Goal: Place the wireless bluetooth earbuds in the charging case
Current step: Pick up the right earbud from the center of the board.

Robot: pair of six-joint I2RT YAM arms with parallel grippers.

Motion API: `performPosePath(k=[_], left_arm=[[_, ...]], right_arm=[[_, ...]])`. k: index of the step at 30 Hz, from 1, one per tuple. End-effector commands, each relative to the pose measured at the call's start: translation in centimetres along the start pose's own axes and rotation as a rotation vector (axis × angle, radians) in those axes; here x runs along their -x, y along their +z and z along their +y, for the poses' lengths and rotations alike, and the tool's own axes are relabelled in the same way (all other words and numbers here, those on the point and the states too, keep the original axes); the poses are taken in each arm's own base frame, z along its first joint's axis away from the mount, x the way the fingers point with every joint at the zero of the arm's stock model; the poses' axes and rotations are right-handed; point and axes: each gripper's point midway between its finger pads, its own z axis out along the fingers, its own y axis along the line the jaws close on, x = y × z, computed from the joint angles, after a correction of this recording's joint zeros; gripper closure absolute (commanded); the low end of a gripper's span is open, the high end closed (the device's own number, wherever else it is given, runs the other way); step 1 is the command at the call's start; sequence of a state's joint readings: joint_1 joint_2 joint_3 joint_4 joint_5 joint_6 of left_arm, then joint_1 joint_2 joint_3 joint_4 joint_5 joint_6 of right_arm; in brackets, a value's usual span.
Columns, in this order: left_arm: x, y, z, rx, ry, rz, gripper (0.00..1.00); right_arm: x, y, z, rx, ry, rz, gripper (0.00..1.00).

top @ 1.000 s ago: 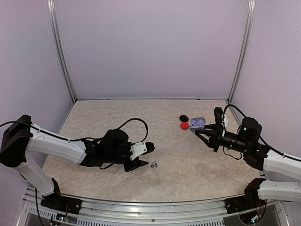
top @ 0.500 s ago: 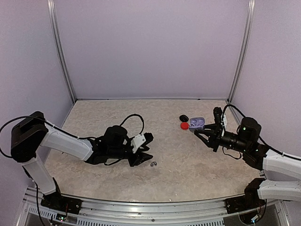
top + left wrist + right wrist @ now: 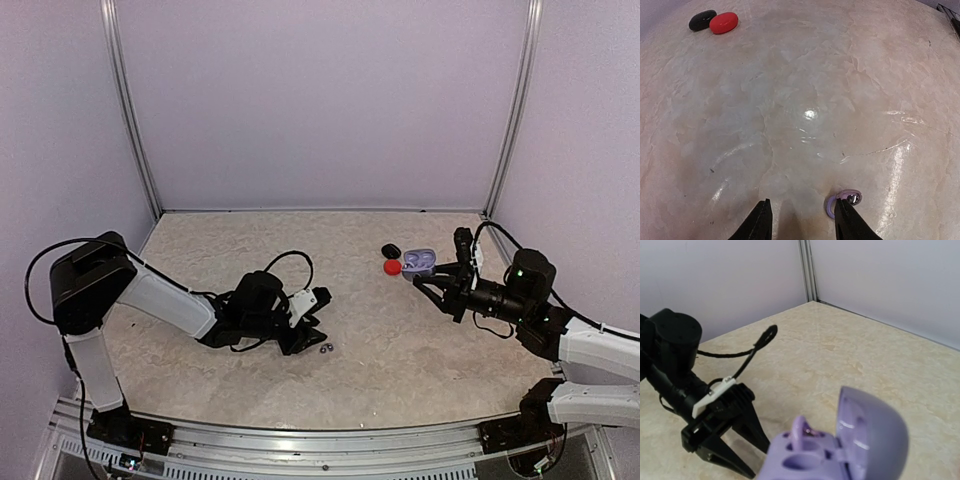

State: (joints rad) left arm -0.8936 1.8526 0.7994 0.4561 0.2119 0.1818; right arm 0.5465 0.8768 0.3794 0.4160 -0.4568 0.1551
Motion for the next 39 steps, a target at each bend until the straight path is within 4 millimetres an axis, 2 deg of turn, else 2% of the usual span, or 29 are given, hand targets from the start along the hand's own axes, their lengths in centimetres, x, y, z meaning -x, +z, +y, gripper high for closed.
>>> performPosePath(k=[1, 14, 25, 34, 39], left_arm=[[0.1, 0.5, -0.3, -0.026, -0.013, -0.009, 0.56], [-1.5, 1.3, -2.1, -0.087, -0.003, 0.028, 0.58], [-2.0, 1.3, -3.3, -0.117, 0.004, 0.036, 0.61], [-1.6, 1.1, -3.8, -0.135, 0.004, 0.015, 0.72], [-1.4, 0.9, -3.9, -0.140, 0.002, 0.003, 0.81]], right_arm=[[1.9, -0.3, -0.1, -0.005, -0.023, -0.048, 1.00], [1.9, -0.4, -0.1, -0.008, -0.031, -0.045, 1.00], [1.9, -0.5, -0.2, -0.015, -0.031, -0.042, 1.00], [1.9, -0.6, -0.2, -0.022, -0.032, -0.043, 1.00], [1.8, -0.6, -0.3, -0.025, -0.032, -0.041, 1.00]])
